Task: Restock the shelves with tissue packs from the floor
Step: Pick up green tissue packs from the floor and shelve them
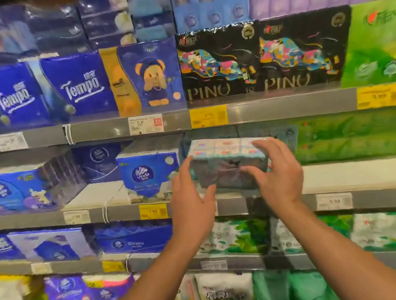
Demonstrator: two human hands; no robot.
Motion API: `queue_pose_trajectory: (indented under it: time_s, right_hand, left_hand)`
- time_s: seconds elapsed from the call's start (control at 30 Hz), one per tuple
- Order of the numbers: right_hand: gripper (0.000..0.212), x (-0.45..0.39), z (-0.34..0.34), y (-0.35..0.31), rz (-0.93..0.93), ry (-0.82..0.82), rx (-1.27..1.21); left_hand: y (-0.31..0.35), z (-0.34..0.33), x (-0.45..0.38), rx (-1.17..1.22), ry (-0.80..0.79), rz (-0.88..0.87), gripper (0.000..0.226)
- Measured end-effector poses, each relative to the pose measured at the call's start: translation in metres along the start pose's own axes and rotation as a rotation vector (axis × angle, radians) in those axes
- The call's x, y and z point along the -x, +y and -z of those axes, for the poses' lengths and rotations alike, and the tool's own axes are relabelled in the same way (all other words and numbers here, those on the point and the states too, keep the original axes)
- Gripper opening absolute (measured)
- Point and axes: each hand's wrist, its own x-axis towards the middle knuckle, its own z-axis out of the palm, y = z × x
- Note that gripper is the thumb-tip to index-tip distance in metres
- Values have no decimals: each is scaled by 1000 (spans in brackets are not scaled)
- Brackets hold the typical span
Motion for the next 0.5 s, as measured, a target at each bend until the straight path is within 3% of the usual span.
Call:
queue_pose_trajectory:
  time_s: [0.17,0.37,0.5]
  right_hand:
    - [50,-28,-64,35,-27,-117,-22]
    - [46,-38,-104,51,-123,-155,89]
    - [52,-38,-107,44,-235,-265,172]
  left_hand:
    - [-26,-49,-45,-138,-146,59,51]
    - [-47,-84,-73,-264,-142,120,40]
    - [-51,-84,-76,-289,-138,126,40]
